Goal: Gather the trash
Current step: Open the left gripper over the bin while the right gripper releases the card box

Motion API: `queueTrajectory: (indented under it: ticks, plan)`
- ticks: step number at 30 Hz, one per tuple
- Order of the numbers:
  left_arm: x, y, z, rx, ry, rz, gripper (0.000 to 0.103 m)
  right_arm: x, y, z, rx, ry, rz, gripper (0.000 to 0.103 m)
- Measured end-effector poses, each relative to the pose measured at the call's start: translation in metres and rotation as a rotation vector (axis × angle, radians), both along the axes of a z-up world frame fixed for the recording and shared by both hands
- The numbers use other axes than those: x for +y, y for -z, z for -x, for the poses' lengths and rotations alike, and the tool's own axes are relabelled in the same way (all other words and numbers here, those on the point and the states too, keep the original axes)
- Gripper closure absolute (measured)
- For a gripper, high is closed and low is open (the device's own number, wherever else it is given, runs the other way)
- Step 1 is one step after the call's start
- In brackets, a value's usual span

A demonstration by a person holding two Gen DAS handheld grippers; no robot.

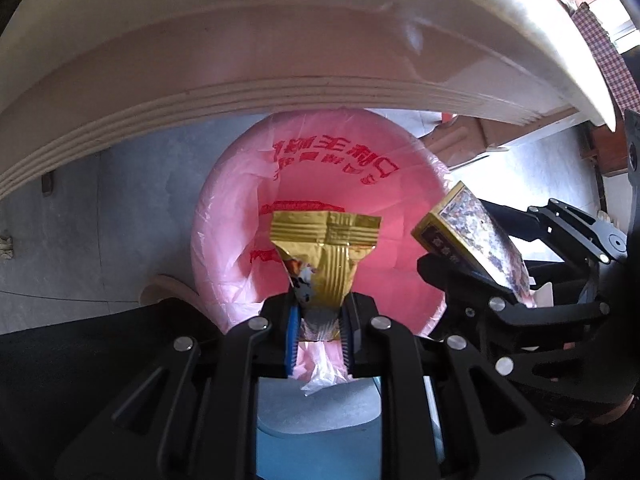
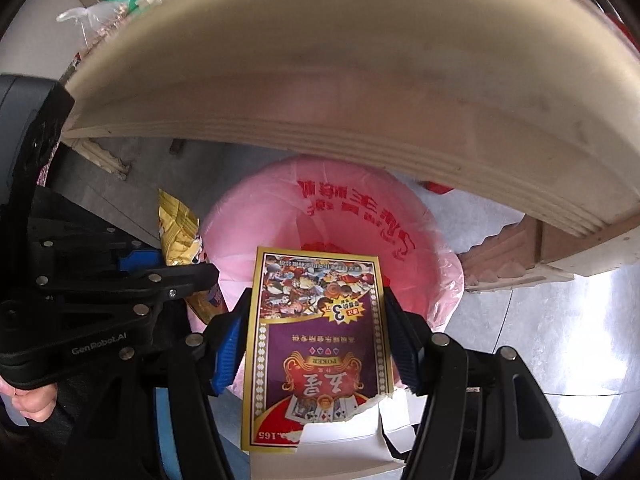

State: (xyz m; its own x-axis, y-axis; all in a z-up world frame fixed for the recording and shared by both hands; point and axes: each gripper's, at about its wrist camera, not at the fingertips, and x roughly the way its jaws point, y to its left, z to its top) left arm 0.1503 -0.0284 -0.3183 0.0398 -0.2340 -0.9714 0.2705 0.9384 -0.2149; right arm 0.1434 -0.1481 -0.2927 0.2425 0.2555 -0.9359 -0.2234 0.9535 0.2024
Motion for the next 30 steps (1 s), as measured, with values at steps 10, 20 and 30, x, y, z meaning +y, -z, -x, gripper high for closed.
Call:
queueTrajectory:
  ticks: [10,20,30]
  plan:
    - [-0.001,0.017,-0.003,0.047,0.003,-0.004,0.086,-0.002,0.014,-0.003,0.030,-0.001,0.007,0.043]
    - [0.007,0.021,-0.006,0.050,-0.026,-0.073,0.050,-0.013,0.033,-0.010,0.089,0.067,-0.040,0.021]
    - [0.013,0.017,-0.010,0.044,-0.060,-0.079,0.037,-0.017,0.028,-0.012,0.072,0.085,-0.052,0.019]
